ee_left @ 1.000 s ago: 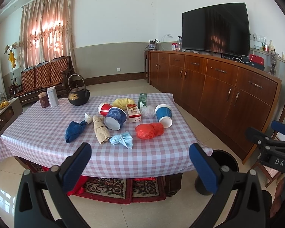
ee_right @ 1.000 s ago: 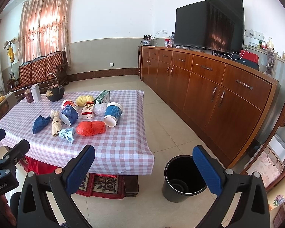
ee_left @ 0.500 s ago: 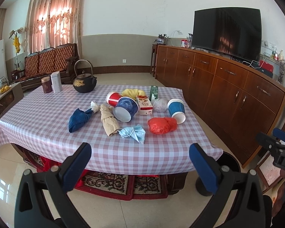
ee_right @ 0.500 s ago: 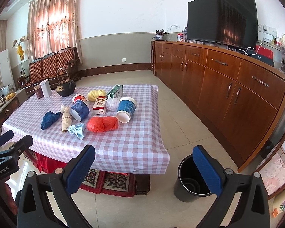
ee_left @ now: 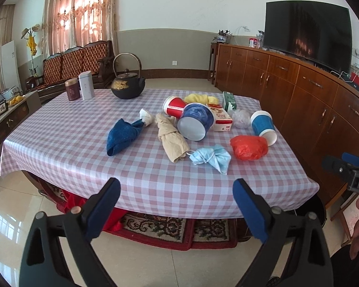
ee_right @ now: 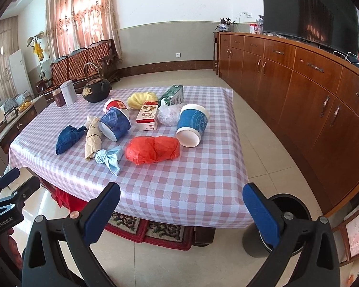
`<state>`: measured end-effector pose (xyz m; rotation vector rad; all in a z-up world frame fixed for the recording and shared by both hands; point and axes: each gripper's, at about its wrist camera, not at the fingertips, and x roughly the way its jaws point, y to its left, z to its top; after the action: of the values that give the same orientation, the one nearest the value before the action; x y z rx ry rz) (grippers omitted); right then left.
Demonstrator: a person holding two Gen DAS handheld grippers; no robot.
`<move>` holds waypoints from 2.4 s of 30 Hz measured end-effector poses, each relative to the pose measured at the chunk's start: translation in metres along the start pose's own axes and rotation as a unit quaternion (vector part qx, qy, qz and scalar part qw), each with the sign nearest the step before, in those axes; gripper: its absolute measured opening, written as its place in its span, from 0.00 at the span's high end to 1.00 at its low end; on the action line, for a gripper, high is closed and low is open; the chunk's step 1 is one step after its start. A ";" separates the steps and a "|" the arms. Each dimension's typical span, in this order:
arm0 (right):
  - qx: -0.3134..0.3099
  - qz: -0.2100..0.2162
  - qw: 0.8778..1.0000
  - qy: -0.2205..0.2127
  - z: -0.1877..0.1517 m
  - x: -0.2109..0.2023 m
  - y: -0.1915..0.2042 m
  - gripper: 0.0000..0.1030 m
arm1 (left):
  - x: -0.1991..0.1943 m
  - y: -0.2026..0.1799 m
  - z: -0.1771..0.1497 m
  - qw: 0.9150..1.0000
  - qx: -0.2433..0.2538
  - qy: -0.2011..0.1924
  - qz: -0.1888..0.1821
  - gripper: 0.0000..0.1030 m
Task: Collect trash
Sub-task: 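Grasp the blue towel with the left gripper while the right gripper grasps the light-blue cloth, then carry the blue towel and light-blue cloth in both grippers over the black bin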
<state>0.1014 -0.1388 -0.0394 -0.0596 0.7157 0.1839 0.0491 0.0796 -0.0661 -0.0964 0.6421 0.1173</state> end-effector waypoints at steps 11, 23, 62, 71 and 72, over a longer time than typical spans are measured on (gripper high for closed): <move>-0.063 0.064 0.996 0.025 0.014 0.077 0.082 0.28 | 0.046 0.048 0.008 0.999 -0.003 0.006 0.034 0.19; -0.081 0.071 0.991 0.082 0.016 0.188 0.145 0.53 | 0.128 0.085 0.026 0.999 0.011 0.023 0.033 0.27; 0.036 -0.012 0.998 -0.054 0.021 -0.002 -0.025 0.91 | 0.007 -0.057 0.051 0.991 0.072 -0.038 -0.109 0.80; 0.080 -0.086 0.992 -0.056 -0.010 -0.052 -0.112 0.91 | -0.005 -0.135 0.044 0.975 0.120 -0.032 -0.183 0.80; 0.087 -0.093 0.990 -0.054 -0.014 -0.055 -0.122 0.91 | -0.005 -0.145 0.043 0.973 0.127 -0.030 -0.192 0.80</move>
<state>0.0746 -0.2686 -0.0144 0.0492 0.6124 -0.0538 0.0904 -0.0593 -0.0214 0.0315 0.5633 -0.3347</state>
